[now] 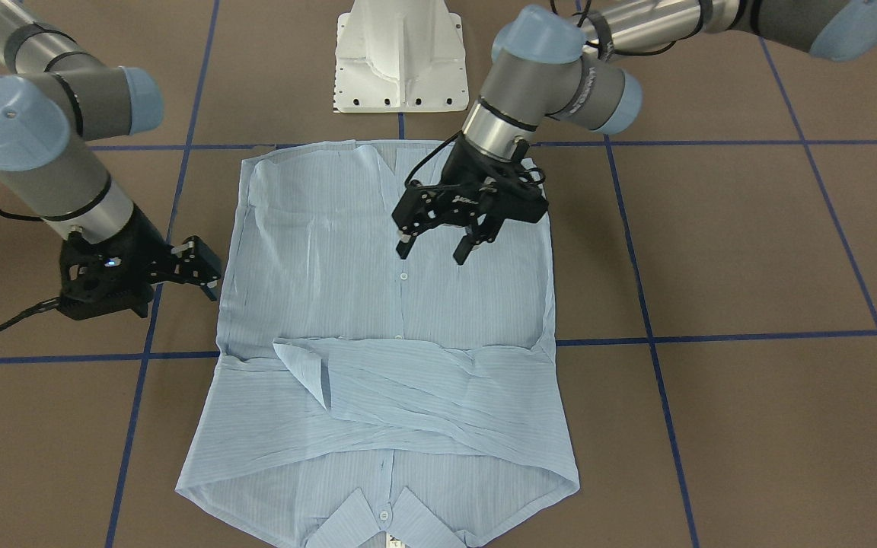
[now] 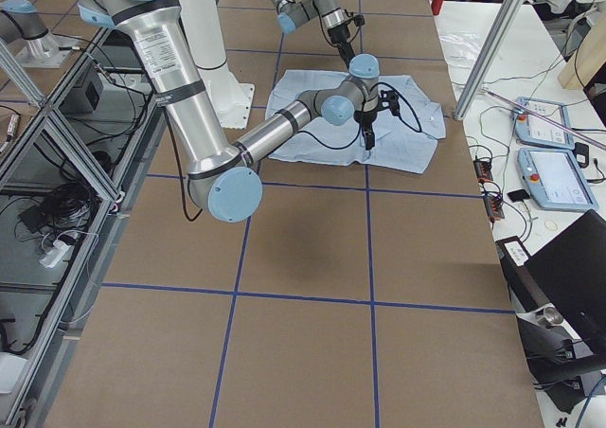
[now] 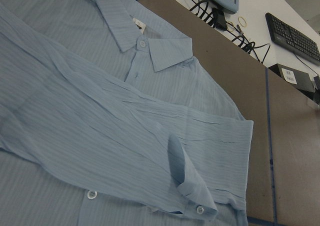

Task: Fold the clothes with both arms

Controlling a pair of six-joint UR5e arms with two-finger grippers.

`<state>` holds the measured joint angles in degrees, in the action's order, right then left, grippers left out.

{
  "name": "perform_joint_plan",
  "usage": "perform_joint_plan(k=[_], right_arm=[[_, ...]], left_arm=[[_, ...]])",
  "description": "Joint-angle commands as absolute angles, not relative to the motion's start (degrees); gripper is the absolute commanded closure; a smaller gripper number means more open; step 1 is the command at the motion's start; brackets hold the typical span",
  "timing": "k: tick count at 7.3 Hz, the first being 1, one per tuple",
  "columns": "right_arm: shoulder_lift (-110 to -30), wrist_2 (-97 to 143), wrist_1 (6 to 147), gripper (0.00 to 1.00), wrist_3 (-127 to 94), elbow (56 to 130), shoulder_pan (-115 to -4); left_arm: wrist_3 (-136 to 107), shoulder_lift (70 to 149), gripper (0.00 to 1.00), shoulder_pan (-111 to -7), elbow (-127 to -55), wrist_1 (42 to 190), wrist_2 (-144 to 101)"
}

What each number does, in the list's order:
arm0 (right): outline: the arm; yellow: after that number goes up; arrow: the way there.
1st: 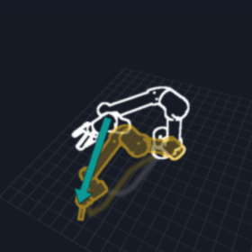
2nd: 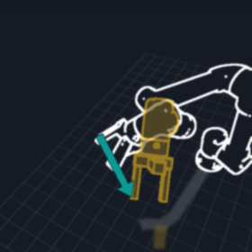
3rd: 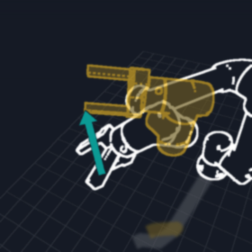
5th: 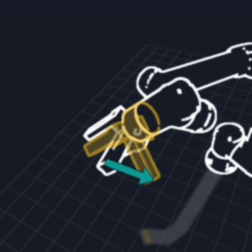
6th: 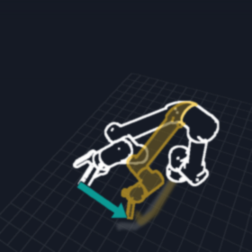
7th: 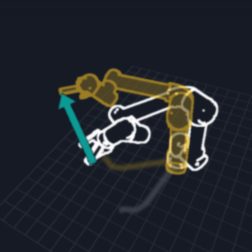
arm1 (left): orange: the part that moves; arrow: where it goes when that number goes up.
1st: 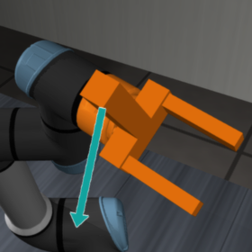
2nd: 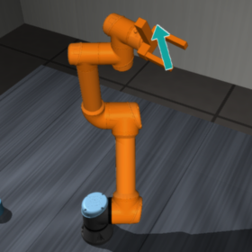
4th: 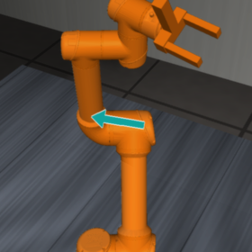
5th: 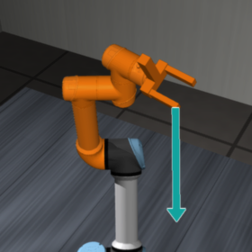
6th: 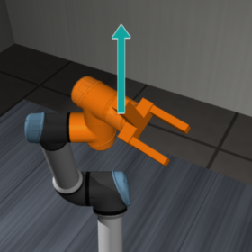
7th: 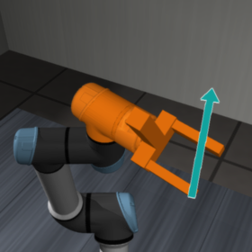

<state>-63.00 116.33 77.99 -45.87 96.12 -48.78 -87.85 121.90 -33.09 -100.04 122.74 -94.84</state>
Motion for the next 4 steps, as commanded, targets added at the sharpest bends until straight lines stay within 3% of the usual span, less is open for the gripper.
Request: perform_joint_plan(k=[1, 3, 4], right_arm=[[-53.8, 110.9, 77.9, 0.00, -48.2, 87.4, -44.2], [-47.8, 104.5, 77.7, 0.01, -48.1, 79.9, -42.9], [-42.8, 103.5, 74.6, 0.00, -48.2, 72.7, -42.4]], left_arm=[[-86.0, 109.9, 0.00, -33.5, -111.0, 121.8, -96.3], [-86.0, 106.3, 0.00, -33.5, -113.9, 121.8, -96.3], [-86.0, 106.3, 0.00, -33.6, -113.9, 121.8, -96.3]])
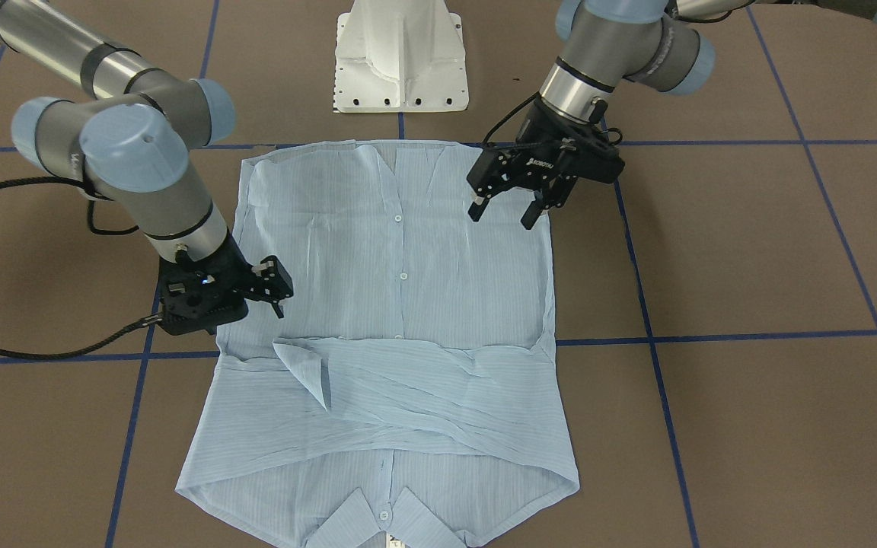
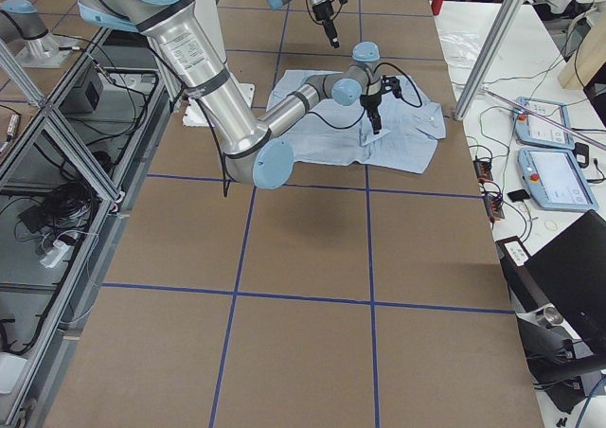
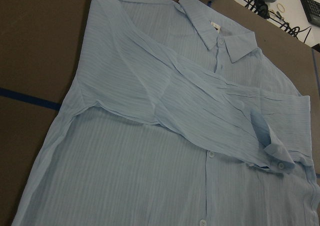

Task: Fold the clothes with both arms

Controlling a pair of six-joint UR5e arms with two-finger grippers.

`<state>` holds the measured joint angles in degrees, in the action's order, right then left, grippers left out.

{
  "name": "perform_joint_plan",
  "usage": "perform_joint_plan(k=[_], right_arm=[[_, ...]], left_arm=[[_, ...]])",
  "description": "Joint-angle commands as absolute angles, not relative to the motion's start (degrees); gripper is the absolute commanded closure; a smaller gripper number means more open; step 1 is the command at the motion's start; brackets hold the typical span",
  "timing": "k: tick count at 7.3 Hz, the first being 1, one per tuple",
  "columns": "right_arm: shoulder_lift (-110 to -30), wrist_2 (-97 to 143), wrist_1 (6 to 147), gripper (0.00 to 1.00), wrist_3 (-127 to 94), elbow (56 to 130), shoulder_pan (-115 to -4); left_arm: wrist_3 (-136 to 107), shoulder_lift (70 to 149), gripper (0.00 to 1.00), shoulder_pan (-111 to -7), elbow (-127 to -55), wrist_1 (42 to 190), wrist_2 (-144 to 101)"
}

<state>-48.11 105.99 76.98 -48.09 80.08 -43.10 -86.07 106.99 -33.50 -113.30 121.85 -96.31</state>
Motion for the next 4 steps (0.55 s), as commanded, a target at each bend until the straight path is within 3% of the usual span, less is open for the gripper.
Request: perform_joint_plan(k=[1, 4], right_arm=[[-42.1, 102.6, 73.0, 0.00, -47.7, 69.8, -42.0], [-43.5, 98.7, 72.9, 0.00, -45.3, 67.3, -40.2]], left_arm=[[-86.1, 106.4, 0.00, -33.5, -113.9, 121.8, -96.2], [-86.2, 106.7, 0.00, -33.1, -113.9, 121.8, -96.0]])
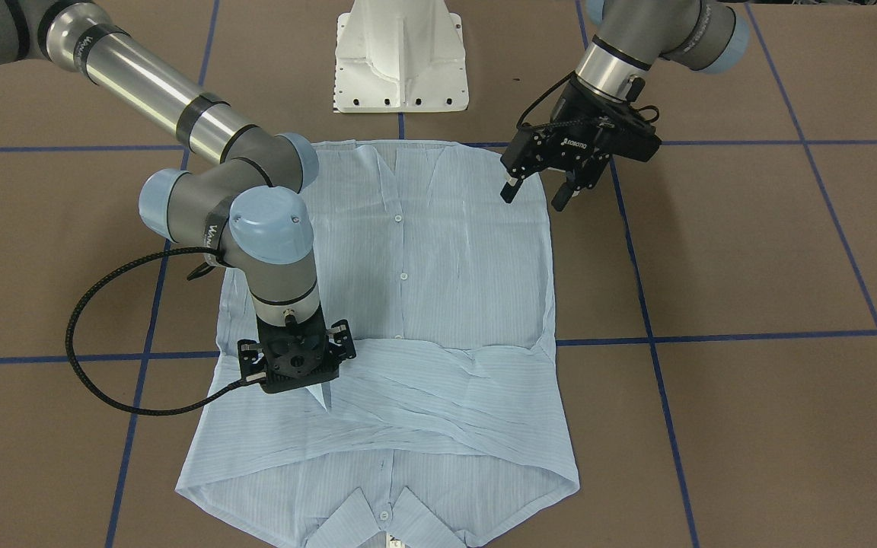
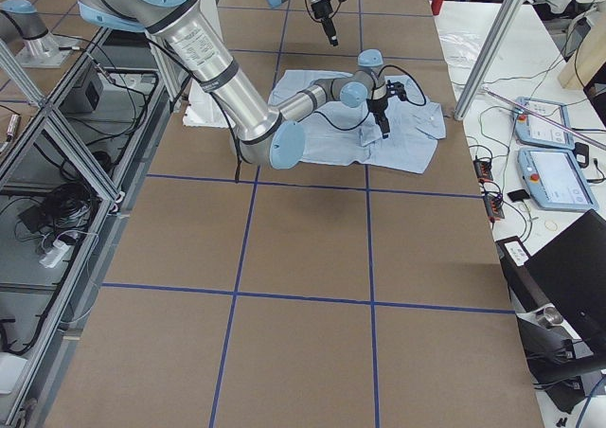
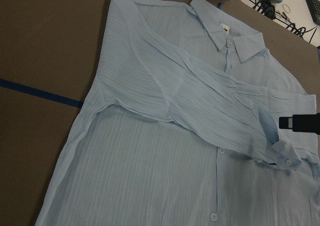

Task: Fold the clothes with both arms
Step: 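Move both grippers down to the hem corners nearest the robot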

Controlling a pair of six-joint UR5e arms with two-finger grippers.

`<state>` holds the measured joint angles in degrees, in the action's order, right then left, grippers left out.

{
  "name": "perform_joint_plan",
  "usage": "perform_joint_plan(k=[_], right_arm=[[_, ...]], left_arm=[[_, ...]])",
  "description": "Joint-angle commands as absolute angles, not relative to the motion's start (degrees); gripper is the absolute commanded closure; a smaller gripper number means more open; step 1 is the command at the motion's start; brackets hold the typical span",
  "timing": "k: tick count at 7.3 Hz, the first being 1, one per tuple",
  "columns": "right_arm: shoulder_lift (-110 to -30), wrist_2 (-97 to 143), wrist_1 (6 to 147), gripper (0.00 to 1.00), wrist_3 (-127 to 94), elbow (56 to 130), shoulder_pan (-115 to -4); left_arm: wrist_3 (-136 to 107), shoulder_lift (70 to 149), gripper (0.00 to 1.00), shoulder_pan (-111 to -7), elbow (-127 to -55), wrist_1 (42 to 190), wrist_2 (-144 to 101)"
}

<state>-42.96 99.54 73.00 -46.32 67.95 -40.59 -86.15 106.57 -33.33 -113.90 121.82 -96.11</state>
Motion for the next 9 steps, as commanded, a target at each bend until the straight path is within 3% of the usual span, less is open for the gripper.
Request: perform_joint_plan(k=[1, 6, 9], right_arm=[[-44.1, 98.6, 72.9, 0.00, -44.1, 67.3, -40.3], [-48.9, 103.2, 72.9, 0.00, -35.3, 69.9, -46.4], [-65.5, 114.7, 79.9, 0.00, -37.8, 95.9, -47.5]], left_arm=[[-86.2, 106.8, 0.00, -33.1, -113.8, 121.8, -96.0], [-86.2, 107.0, 0.00, -32.9, -113.2, 121.8, -96.0], [-86.2, 105.5, 0.00, -32.6, -114.2, 121.3, -96.3]])
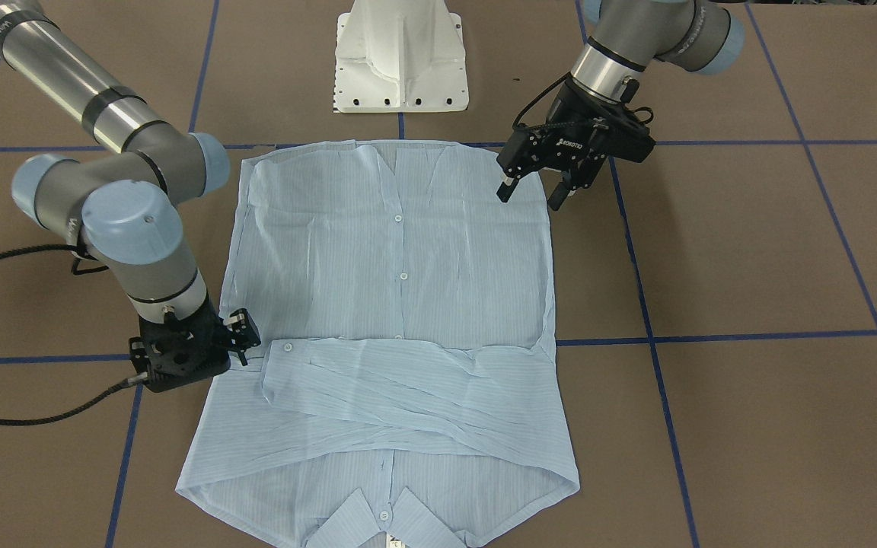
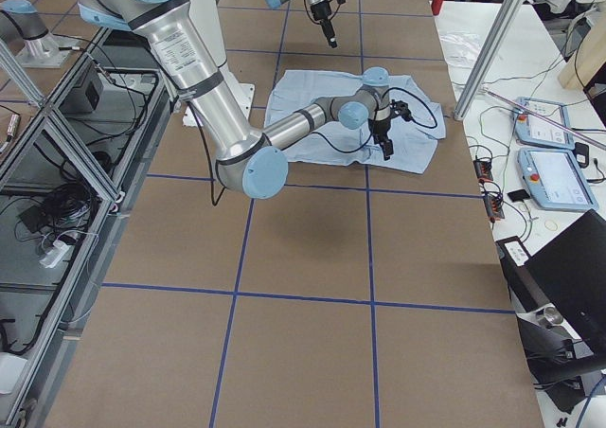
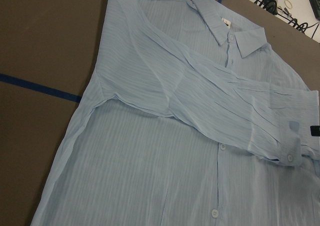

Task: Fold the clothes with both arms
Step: 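Move both grippers down to the hem corners nearest the robot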

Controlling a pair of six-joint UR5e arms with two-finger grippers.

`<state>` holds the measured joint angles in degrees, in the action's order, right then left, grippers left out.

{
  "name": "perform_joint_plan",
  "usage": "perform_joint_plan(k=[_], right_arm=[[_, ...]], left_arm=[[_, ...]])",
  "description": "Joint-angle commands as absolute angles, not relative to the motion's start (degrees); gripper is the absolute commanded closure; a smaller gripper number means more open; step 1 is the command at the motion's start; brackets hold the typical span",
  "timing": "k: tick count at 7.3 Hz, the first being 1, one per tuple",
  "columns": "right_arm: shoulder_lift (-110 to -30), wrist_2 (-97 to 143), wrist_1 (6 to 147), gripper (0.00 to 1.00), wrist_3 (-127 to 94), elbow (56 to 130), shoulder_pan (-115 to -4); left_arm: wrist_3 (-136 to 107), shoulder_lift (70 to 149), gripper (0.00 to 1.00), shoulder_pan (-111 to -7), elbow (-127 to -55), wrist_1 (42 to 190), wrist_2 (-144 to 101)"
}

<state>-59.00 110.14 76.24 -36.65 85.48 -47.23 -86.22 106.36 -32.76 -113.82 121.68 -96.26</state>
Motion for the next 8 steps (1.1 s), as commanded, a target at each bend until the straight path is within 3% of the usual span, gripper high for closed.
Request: perform_joint_plan(k=[1, 4, 6, 8], right_arm=[[-69.9, 117.7, 82.7, 0.00, -42.0, 102.8, -47.2], [-83.0, 112.5, 82.0, 0.00, -65.4, 120.2, -34.1], [-87.8, 99.0, 76.4, 0.00, -80.1, 121.2, -18.4], [-93.8, 96.1, 66.6, 0.01, -81.2, 119.0, -14.5]], left_arm=[[-86.1, 104.0, 0.00, -31.7, -114.3, 120.2, -97.1], [-86.1, 94.4, 0.00, -26.0, -118.8, 120.2, -97.2], [-86.1, 90.5, 0.00, -23.5, -122.2, 120.2, -96.9], [-86.1, 90.4, 0.00, -22.9, -122.3, 120.1, -96.6]])
